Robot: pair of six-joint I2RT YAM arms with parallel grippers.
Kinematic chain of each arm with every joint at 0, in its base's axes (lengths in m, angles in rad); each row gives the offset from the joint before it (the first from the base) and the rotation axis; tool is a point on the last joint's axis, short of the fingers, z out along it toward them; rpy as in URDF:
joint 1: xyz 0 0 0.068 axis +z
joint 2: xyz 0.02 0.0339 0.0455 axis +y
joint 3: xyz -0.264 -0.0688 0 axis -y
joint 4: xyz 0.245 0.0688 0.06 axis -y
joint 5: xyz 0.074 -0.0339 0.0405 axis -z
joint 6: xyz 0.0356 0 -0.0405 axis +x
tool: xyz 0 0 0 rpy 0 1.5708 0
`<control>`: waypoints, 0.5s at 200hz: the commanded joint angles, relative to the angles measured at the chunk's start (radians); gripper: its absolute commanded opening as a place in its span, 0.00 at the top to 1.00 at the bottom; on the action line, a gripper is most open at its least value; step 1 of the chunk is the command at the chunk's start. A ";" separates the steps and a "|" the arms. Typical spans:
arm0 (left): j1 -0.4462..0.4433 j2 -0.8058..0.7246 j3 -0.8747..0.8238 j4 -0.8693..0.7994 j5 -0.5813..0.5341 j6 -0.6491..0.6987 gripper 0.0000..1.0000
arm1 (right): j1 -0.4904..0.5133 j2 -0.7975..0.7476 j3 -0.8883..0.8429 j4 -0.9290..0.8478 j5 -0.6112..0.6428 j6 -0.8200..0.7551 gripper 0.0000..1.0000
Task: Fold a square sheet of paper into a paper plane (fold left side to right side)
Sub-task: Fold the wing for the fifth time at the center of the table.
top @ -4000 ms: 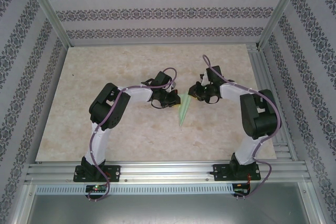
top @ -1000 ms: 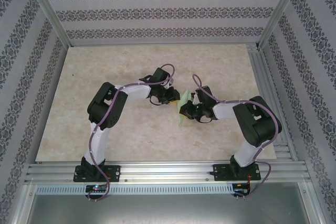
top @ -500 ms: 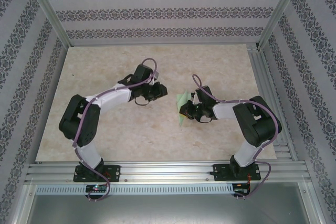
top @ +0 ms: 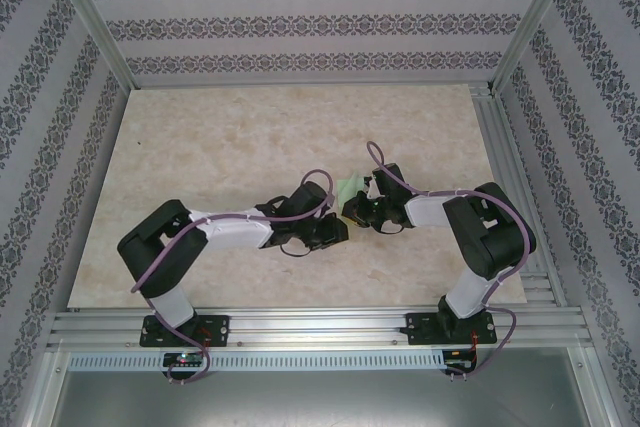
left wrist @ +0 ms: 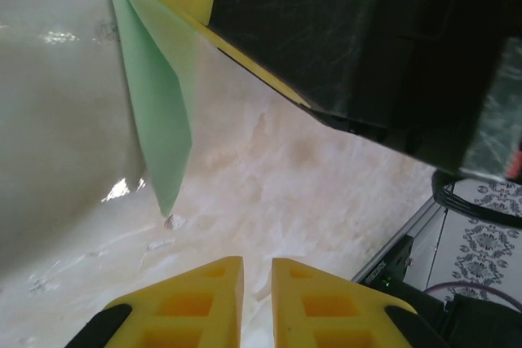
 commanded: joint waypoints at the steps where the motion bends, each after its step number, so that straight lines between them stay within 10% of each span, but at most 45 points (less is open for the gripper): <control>1: -0.016 0.034 0.015 0.108 -0.057 -0.084 0.82 | 0.016 0.066 -0.028 -0.082 0.074 0.006 0.87; 100: -0.009 0.102 0.034 0.153 -0.108 -0.128 0.87 | 0.016 0.074 -0.024 -0.082 0.069 0.005 0.87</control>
